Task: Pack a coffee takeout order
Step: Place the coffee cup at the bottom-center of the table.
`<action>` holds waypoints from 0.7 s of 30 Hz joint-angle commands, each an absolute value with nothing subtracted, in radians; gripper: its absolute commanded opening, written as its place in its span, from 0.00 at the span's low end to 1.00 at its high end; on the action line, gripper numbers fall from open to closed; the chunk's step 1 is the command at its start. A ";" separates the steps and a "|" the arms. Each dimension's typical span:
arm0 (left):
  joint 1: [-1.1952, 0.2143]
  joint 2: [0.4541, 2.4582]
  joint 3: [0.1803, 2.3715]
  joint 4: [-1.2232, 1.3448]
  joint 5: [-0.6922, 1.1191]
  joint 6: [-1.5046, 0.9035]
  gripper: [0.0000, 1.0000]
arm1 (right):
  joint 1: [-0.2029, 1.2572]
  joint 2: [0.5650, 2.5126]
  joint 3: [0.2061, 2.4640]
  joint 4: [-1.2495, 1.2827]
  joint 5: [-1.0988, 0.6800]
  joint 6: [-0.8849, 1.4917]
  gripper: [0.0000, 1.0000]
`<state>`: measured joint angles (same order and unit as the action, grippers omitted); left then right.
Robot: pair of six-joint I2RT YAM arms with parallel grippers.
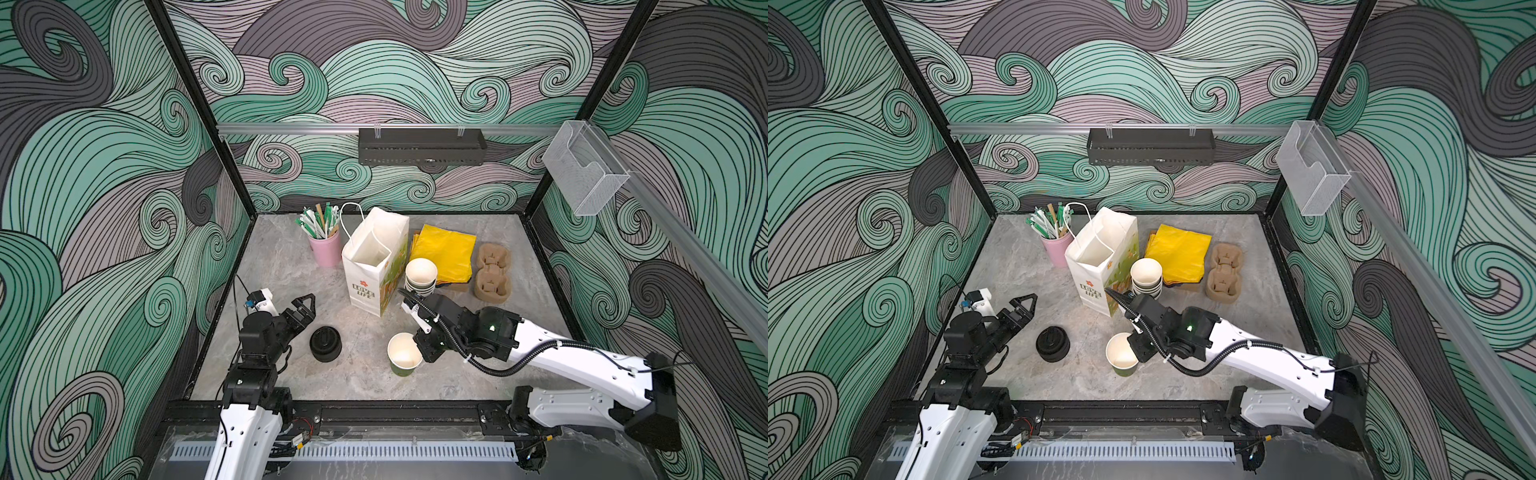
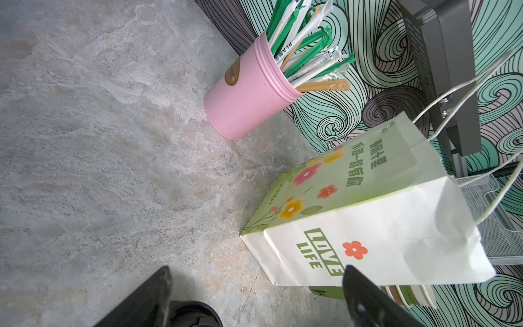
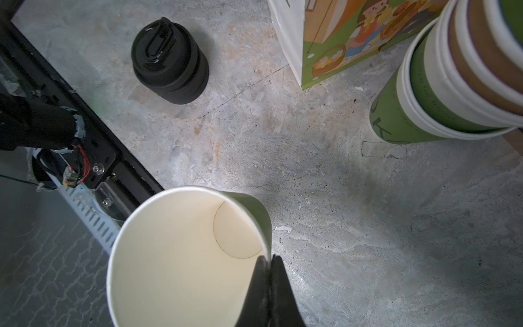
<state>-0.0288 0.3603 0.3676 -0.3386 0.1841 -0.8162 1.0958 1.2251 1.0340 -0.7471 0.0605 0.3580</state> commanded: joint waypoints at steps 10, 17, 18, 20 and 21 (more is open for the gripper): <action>-0.032 0.384 0.386 -0.322 0.178 -0.813 0.96 | 1.103 1.334 1.006 -0.624 0.214 0.467 0.00; -0.032 0.381 0.374 -0.314 0.180 -0.815 0.96 | 1.106 1.376 0.983 -0.550 0.229 0.571 0.00; -0.032 0.381 0.374 -0.314 0.180 -0.813 0.96 | 1.105 1.378 0.980 -0.545 0.236 0.572 0.00; -0.032 0.384 0.374 -0.312 0.176 -0.810 0.96 | 1.105 1.382 0.972 -0.535 0.250 0.574 0.00; -0.032 0.385 0.375 -0.313 0.176 -0.810 0.96 | 1.106 1.384 0.971 -0.530 0.252 0.574 0.00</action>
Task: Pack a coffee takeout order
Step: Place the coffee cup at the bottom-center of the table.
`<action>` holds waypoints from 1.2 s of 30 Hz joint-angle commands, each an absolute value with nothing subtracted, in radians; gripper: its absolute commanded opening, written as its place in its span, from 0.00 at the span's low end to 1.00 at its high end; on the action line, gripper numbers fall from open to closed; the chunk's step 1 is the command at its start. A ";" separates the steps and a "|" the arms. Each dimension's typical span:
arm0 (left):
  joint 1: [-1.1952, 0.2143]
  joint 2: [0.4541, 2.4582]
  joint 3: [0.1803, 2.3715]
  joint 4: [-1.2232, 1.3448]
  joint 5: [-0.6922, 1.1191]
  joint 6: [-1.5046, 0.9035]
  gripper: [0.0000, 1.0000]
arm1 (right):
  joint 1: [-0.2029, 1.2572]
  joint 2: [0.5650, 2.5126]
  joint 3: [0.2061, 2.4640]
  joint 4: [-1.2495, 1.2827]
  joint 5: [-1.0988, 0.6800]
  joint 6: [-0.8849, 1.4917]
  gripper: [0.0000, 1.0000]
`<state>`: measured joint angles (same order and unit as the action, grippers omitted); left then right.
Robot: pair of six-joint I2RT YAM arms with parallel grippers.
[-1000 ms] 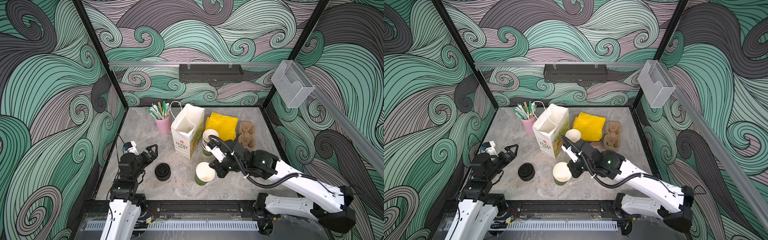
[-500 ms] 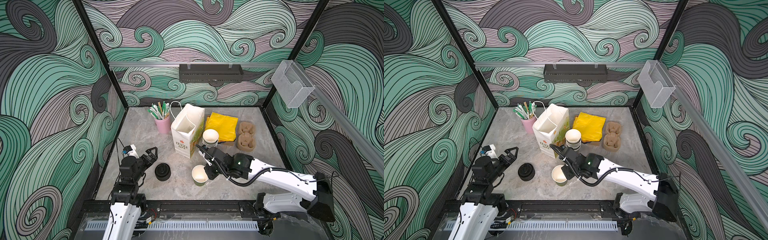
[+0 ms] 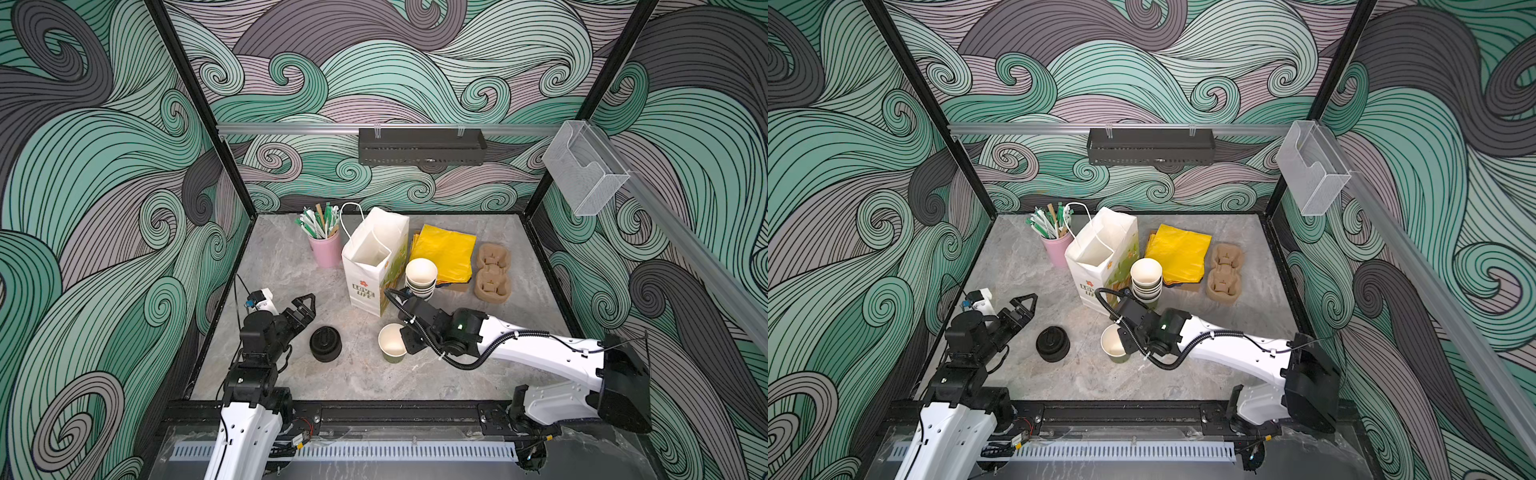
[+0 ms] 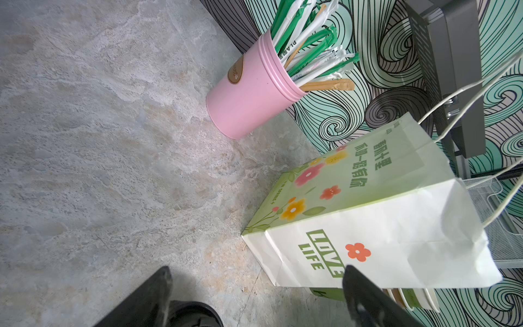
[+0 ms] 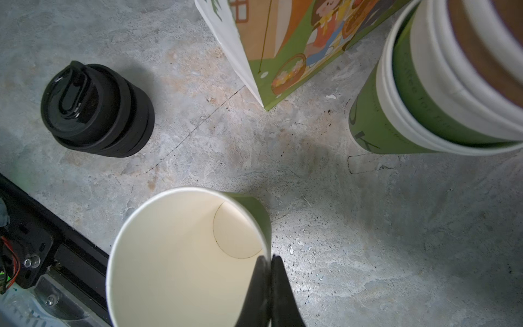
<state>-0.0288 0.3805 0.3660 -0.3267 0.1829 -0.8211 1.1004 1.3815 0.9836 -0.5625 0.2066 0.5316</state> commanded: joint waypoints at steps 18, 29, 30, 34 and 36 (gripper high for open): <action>-0.032 0.421 0.410 -0.327 0.227 -0.793 0.96 | 1.106 1.326 0.981 -0.568 0.254 0.567 0.46; -0.078 0.530 0.613 -0.629 0.265 -0.711 0.91 | 1.104 1.021 0.903 -0.539 0.331 0.542 0.51; -0.097 0.537 0.630 -0.658 0.248 -0.706 0.91 | 1.103 1.000 0.895 -0.537 0.343 0.542 0.51; -0.219 0.570 0.703 -0.801 0.113 -0.707 0.90 | 1.102 0.932 0.863 -0.531 0.393 0.542 0.51; -0.284 0.593 0.732 -0.869 0.045 -0.727 0.91 | 1.100 0.913 0.852 -0.525 0.407 0.540 0.51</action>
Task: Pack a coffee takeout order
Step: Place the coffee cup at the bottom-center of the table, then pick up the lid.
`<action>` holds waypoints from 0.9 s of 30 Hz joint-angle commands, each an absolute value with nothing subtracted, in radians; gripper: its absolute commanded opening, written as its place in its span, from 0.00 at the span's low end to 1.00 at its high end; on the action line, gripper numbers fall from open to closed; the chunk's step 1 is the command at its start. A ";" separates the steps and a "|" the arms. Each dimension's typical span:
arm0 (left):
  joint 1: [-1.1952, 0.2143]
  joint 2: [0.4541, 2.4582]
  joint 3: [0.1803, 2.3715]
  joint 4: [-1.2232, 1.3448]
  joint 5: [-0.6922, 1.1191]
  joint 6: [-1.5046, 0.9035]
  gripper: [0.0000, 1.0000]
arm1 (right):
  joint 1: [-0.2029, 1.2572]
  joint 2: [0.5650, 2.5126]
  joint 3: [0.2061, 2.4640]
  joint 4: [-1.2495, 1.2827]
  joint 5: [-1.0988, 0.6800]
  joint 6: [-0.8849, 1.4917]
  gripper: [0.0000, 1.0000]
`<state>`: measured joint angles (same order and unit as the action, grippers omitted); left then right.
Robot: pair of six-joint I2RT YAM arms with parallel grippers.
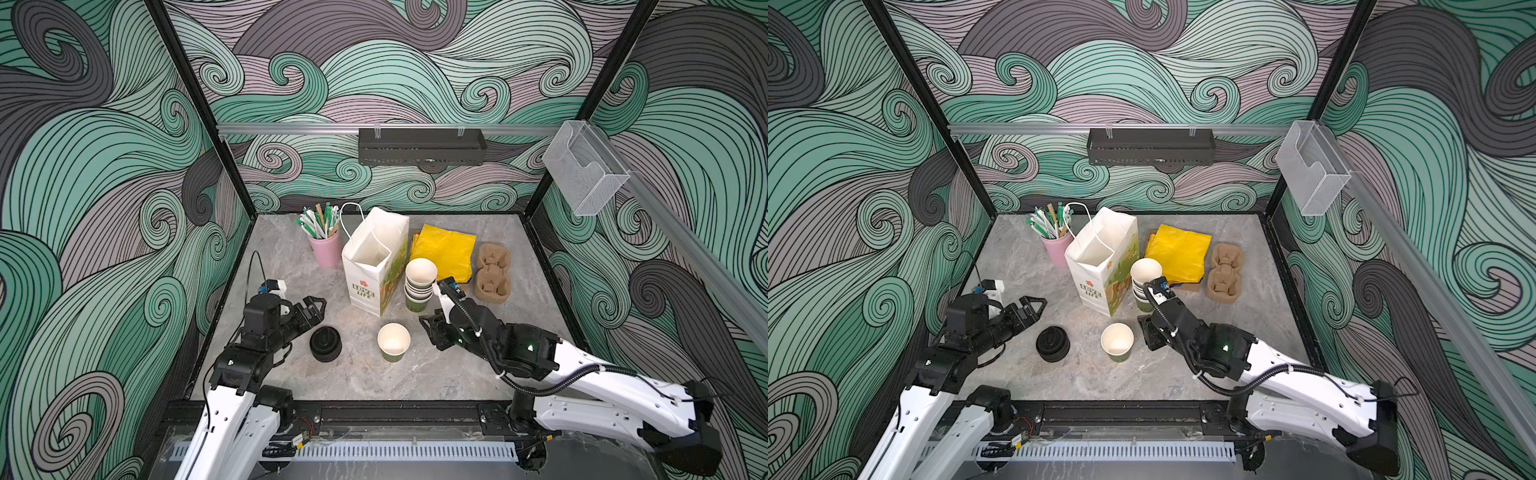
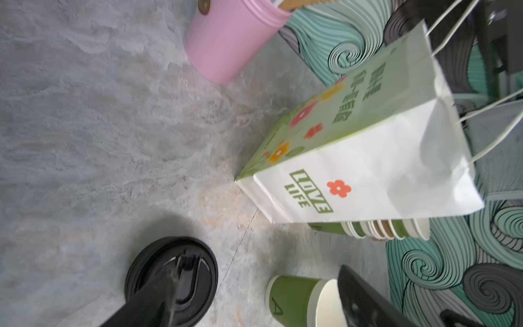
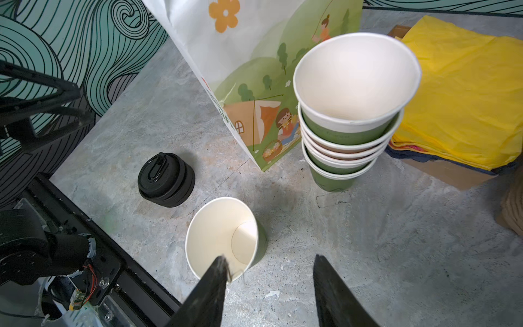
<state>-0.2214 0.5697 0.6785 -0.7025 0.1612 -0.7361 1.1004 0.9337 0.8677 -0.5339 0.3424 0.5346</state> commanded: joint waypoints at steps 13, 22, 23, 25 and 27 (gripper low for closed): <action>-0.532 0.864 0.822 -1.112 -0.089 -0.823 0.93 | 1.083 0.852 0.790 -0.482 0.431 0.508 0.54; -0.566 1.123 0.879 -0.992 -0.034 -0.678 0.90 | 1.065 0.826 0.776 -0.493 0.424 0.491 0.55; -0.566 1.139 0.891 -1.004 -0.048 -0.672 0.90 | 1.065 0.822 0.776 -0.498 0.424 0.491 0.55; -0.566 1.157 0.912 -1.032 -0.091 -0.669 0.90 | 1.064 0.815 0.771 -0.499 0.426 0.498 0.55; -0.565 1.172 0.922 -1.054 -0.132 -0.656 0.90 | 1.062 0.811 0.764 -0.500 0.426 0.503 0.55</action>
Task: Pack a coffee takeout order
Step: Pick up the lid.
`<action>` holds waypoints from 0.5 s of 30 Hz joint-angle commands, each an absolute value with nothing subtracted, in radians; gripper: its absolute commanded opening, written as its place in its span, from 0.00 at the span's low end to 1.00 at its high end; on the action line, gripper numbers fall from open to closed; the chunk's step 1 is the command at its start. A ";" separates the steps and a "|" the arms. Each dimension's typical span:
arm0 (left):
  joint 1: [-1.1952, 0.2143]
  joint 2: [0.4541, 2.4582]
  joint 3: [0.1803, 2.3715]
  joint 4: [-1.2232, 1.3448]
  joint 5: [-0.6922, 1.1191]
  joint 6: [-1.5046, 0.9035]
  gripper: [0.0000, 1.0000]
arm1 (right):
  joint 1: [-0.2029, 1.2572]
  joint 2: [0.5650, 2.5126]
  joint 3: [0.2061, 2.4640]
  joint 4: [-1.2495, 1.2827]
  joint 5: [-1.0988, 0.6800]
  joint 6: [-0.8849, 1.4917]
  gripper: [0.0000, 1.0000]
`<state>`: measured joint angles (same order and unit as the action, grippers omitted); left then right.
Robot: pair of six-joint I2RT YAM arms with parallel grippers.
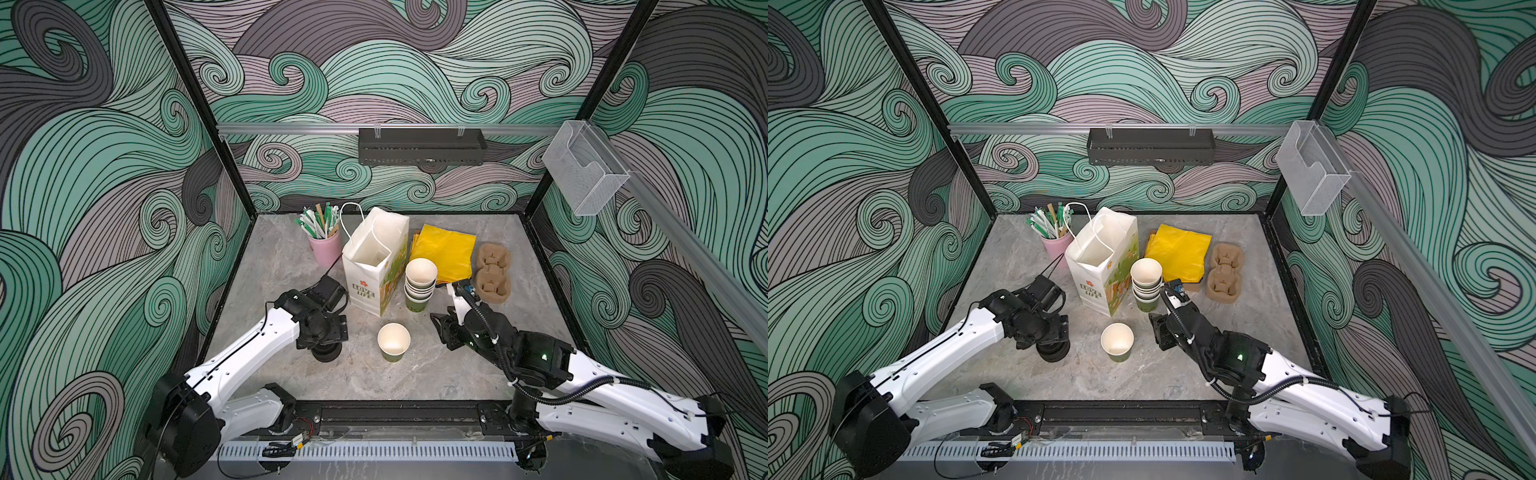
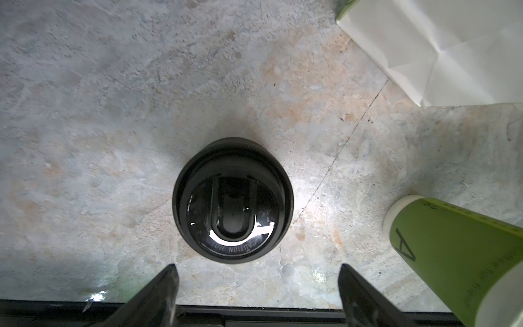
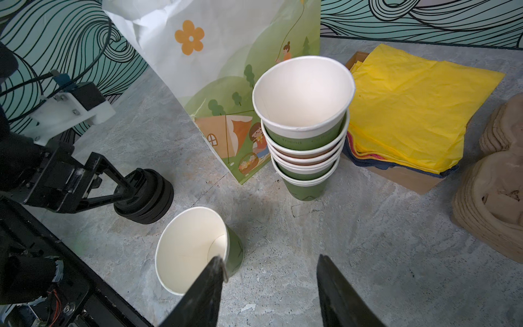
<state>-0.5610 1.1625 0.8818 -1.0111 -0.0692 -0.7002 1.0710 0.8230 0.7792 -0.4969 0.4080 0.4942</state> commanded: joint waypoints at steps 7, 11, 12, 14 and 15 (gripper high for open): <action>-0.543 1.204 0.914 -1.035 -0.137 -0.597 0.92 | 1.057 0.818 0.761 -0.505 0.420 0.514 0.55; -0.506 1.197 0.864 -0.985 -0.081 -0.591 0.92 | 1.057 0.814 0.751 -0.507 0.420 0.529 0.55; -0.497 1.196 0.854 -0.976 -0.069 -0.591 0.92 | 1.057 0.814 0.750 -0.508 0.419 0.531 0.55; -0.483 1.197 0.837 -0.961 -0.054 -0.592 0.92 | 1.058 0.816 0.750 -0.512 0.419 0.534 0.55; -0.476 1.196 0.830 -0.949 -0.045 -0.594 0.92 | 1.058 0.815 0.750 -0.512 0.419 0.534 0.55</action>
